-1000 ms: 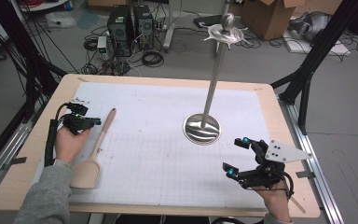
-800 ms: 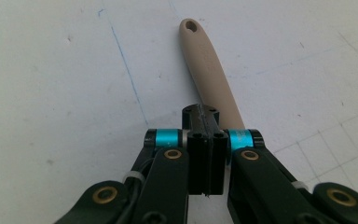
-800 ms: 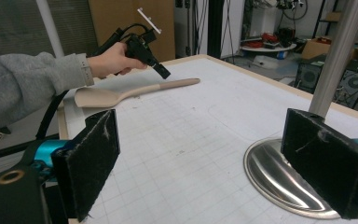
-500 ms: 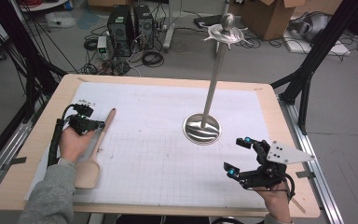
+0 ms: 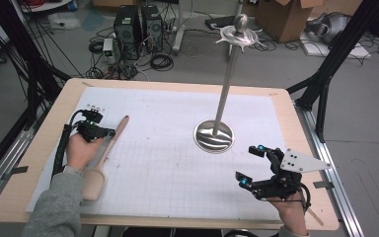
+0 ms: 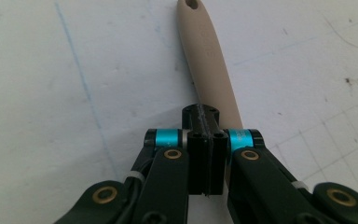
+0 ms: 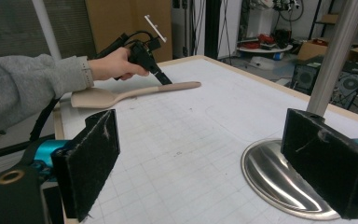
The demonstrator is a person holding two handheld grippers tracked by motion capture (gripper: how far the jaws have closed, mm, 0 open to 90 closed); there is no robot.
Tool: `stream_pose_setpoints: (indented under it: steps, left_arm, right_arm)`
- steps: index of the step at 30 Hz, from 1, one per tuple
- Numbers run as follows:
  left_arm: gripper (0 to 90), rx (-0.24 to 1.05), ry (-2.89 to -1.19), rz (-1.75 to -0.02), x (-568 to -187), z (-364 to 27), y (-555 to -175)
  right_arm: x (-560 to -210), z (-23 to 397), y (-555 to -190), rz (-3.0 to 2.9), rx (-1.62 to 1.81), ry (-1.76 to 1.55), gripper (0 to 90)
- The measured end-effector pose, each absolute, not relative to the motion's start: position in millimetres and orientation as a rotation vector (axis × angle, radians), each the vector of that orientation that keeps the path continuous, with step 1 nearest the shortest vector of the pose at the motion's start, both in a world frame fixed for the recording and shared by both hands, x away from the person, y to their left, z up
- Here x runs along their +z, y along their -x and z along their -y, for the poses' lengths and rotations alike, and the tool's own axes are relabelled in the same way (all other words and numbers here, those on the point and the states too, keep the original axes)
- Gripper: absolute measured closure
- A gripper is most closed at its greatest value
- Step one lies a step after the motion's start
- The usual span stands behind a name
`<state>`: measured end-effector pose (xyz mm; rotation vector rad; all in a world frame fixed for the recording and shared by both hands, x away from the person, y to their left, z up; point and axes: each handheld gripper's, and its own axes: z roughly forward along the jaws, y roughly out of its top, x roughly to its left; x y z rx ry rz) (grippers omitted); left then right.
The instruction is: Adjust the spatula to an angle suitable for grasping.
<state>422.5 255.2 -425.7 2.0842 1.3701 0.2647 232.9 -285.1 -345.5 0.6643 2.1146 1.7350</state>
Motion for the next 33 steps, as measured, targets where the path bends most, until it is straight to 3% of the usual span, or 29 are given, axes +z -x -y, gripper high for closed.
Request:
stream_pose_setpoints:
  steps: [21,33]
  left_arm:
    - [89.6,0.201,-2.191,-1.271,-425,-224,-416]
    - [89.6,0.339,-2.137,-1.176,-397,-237,-401]
  right_arm:
    - [-342,279,-230,-2.134,1.751,-0.648,10.7]
    - [-341,279,-230,-2.134,1.748,-0.641,10.7]
